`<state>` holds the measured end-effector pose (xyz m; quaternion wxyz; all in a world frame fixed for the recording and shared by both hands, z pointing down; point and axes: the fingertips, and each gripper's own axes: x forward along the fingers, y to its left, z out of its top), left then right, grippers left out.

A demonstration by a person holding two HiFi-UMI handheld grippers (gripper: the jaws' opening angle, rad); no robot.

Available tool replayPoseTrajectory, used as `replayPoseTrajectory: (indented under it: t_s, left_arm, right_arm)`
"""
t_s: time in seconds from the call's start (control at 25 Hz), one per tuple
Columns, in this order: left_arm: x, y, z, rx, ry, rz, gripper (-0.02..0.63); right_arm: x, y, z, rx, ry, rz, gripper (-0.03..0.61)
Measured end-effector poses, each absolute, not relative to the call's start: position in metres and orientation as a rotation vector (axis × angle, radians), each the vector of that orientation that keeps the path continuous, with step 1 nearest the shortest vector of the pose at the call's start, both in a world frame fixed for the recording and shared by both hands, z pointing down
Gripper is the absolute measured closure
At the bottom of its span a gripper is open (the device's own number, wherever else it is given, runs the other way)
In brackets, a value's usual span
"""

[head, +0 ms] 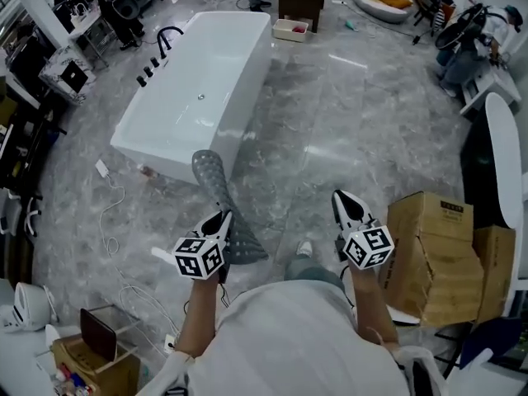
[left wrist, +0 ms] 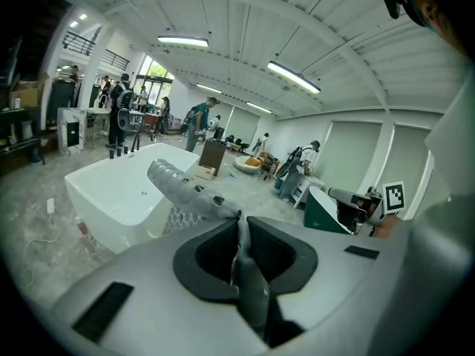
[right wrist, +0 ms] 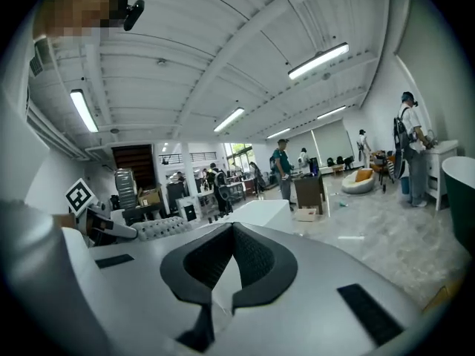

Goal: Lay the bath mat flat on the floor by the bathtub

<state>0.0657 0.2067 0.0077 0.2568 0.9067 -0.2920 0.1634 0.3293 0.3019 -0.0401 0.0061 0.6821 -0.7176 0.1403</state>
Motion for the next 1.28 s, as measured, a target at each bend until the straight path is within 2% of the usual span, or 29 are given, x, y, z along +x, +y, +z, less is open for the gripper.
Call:
replayPoseTrajectory:
  t_s: [0.32,0.6,0.88,1.28]
  left_arm:
    - [0.146,0.139,0.019,2.352,-1.002,0.438,0.564]
    - [0.2,0.093,0.02,2.303,-1.064,0.382,0.563]
    - [0.216,0.054,0.048,2.241,-1.077,0.367,0.563]
    - [0.192,-0.006,0.092,2.143,-1.151,0.402,0.564]
  right_arm:
    - [0.409,0.214,-0.032,1.889,-2.394,0.498,0.552]
    - [0.445,0.155,-0.018,1.767,-2.449,0.54,0.552]
    - [0.426,0.084,0.001,1.618,-2.49,0.573,0.552]
    - [0.373,-0.025,0.034,1.374,-2.53,0.594,0.552]
